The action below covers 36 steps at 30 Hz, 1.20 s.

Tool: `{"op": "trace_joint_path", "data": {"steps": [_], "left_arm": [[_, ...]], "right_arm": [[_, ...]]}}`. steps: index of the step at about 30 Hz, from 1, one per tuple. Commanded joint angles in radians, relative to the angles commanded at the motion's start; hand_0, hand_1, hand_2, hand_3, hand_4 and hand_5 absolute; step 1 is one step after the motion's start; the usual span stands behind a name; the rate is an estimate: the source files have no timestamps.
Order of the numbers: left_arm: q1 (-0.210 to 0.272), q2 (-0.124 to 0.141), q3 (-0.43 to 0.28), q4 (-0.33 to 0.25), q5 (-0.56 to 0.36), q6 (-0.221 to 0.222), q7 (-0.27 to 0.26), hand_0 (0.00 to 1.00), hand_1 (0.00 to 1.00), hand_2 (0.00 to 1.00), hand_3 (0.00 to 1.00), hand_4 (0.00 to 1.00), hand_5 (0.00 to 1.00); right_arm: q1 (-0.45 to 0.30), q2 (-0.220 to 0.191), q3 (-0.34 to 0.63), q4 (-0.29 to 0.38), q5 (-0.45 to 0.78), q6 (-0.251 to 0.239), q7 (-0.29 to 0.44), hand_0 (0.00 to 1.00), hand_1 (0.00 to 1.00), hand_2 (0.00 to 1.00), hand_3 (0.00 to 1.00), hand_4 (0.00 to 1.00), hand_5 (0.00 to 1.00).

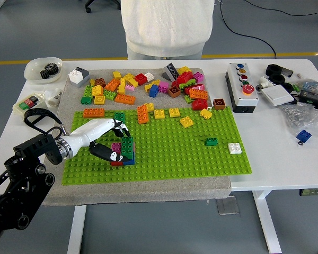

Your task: Pick up the brick,pile it on top of brick,press brick,pick up the brick,pile it on top of brick,press brick

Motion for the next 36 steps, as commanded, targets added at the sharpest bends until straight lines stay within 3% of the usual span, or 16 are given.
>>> {"op": "trace_joint_path", "data": {"steps": [36], "left_arm": [[-0.002, -0.003, -0.001, 0.002, 0.010, -0.004, 0.000, 0.724, 0.631, 0.539, 0.573, 0.998, 0.231]], "right_arm": [[0.001, 0.001, 0.001, 0.000, 0.000, 0.000, -0.001, 0.742, 0.643, 0.714, 0.620, 0.856, 0.413]]}}
